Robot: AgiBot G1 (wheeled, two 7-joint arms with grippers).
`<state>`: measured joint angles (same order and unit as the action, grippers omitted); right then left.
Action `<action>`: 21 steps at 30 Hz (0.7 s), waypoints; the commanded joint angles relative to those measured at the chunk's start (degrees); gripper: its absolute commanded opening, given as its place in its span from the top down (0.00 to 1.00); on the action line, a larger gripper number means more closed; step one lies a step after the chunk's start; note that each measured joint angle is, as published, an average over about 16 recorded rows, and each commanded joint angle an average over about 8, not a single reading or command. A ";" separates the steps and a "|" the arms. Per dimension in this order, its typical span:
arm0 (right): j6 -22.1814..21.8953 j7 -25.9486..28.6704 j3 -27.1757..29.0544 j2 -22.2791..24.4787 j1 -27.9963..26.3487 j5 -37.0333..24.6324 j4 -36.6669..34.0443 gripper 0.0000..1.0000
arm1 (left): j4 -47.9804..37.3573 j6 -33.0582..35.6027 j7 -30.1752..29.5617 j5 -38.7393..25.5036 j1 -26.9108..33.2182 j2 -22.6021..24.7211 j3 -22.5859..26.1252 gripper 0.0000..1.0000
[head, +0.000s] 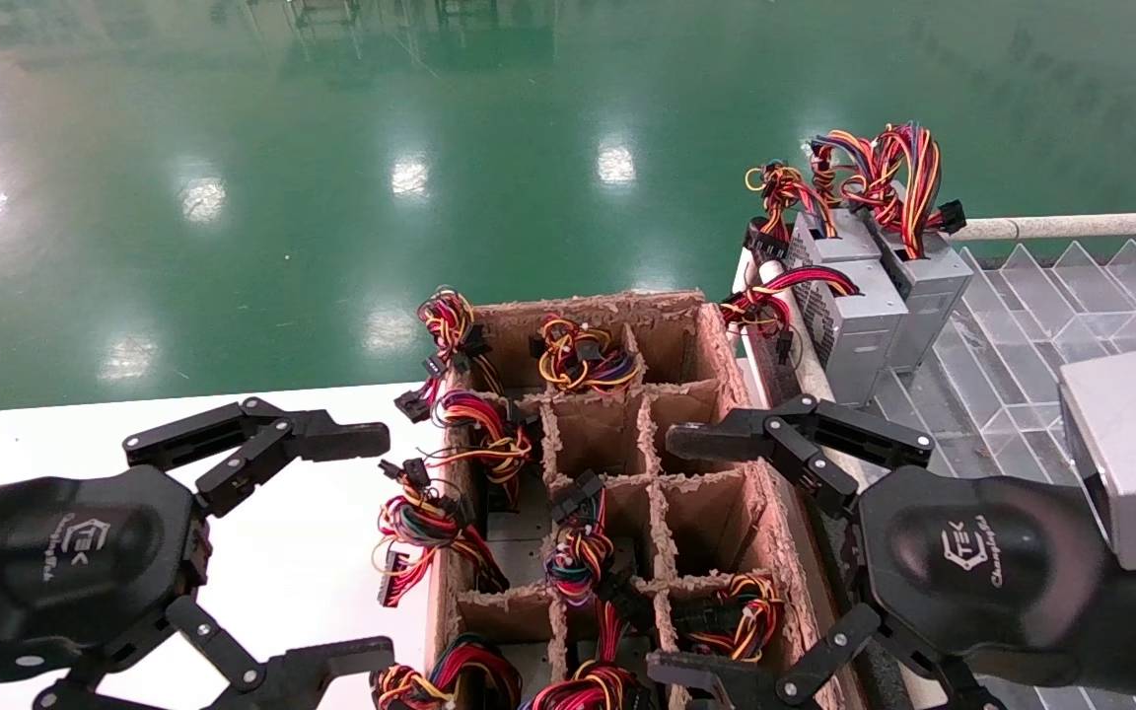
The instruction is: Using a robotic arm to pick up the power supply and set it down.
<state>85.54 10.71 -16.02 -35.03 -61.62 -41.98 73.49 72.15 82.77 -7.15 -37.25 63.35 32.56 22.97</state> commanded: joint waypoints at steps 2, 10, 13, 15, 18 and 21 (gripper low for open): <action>0.00 0.00 0.00 0.00 0.00 0.00 0.00 0.00 | 0.00 0.00 0.00 0.00 0.00 0.00 0.00 0.00; 0.00 0.00 0.00 0.00 0.00 0.00 0.00 0.00 | 0.00 0.00 0.00 0.00 0.00 0.00 0.00 0.00; 0.00 0.00 0.00 0.00 0.00 0.00 0.00 0.00 | 0.00 0.00 0.00 0.00 0.00 0.00 0.00 0.00; 0.00 0.00 0.00 0.00 0.00 0.00 0.00 0.00 | 0.00 0.00 0.00 0.00 0.00 0.00 0.00 0.00; 0.00 0.00 0.00 0.00 0.00 0.00 0.00 0.00 | 0.00 0.00 0.00 0.00 0.00 0.00 0.00 0.00; 0.00 0.00 0.00 0.00 0.00 0.00 0.00 0.00 | 0.00 0.00 0.00 0.00 0.00 0.00 0.00 0.00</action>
<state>85.54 10.71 -16.02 -35.03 -61.62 -41.98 73.49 72.15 82.77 -7.15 -37.25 63.35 32.56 22.97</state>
